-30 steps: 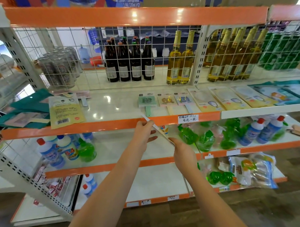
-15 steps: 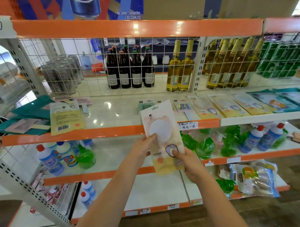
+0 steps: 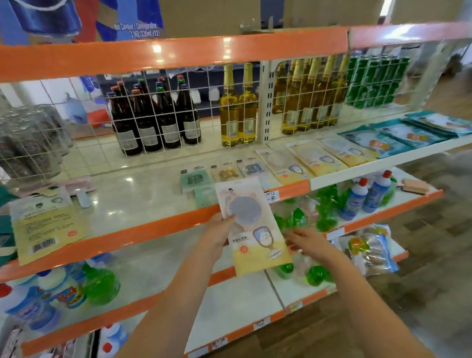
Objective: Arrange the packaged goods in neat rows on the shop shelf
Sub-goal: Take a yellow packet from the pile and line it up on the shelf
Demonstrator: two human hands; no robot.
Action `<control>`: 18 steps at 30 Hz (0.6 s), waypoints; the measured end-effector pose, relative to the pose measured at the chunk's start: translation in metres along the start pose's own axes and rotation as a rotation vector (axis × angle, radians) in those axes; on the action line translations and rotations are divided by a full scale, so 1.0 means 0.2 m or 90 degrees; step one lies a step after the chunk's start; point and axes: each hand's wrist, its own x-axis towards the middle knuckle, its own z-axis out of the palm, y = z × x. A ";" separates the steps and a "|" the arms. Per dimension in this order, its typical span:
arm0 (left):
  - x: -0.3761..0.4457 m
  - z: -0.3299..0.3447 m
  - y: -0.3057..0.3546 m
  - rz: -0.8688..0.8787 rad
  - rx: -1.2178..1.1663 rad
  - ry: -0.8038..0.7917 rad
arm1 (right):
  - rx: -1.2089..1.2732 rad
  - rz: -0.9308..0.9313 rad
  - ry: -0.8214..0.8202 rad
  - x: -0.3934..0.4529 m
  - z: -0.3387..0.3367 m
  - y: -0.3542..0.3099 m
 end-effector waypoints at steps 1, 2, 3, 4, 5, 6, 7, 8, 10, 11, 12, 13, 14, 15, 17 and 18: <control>0.02 0.02 0.02 0.005 0.006 -0.007 | -0.044 0.004 0.031 0.01 -0.04 0.01; 0.04 0.05 0.04 0.011 0.014 -0.020 | -0.090 0.012 0.060 0.01 -0.08 0.01; 0.06 0.09 0.07 0.016 0.021 -0.032 | -0.126 0.020 0.086 0.00 -0.12 0.01; 0.09 0.12 0.10 0.020 0.029 -0.046 | -0.152 0.029 0.111 0.00 -0.15 0.02; 0.10 0.16 0.13 0.021 0.037 -0.058 | -0.170 0.037 0.136 0.00 -0.19 0.03; 0.13 0.19 0.15 0.022 0.044 -0.075 | -0.186 0.049 0.158 -0.01 -0.22 0.03; 0.15 0.22 0.18 0.023 0.048 -0.095 | -0.204 0.062 0.179 -0.02 -0.24 0.03; 0.17 0.26 0.20 0.027 0.049 -0.117 | -0.224 0.075 0.200 -0.02 -0.27 0.05; 0.19 0.33 0.24 0.032 0.057 -0.155 | -0.261 0.105 0.237 -0.04 -0.31 0.09; 0.20 0.37 0.24 0.033 0.063 -0.169 | -0.273 0.116 0.253 -0.05 -0.32 0.11; 0.22 0.40 0.25 0.031 0.071 -0.184 | -0.285 0.125 0.267 -0.06 -0.33 0.13; 0.22 0.44 0.25 0.030 0.075 -0.197 | -0.300 0.133 0.282 -0.08 -0.34 0.15; 0.23 0.48 0.24 0.032 0.077 -0.210 | -0.320 0.141 0.295 -0.10 -0.34 0.17; 0.23 0.51 0.23 0.033 0.080 -0.224 | -0.343 0.149 0.306 -0.12 -0.35 0.18; 0.24 0.58 0.20 0.036 0.091 -0.250 | -0.399 0.153 0.320 -0.15 -0.37 0.21; 0.24 0.61 0.19 0.033 0.090 -0.265 | -0.428 0.152 0.327 -0.16 -0.38 0.22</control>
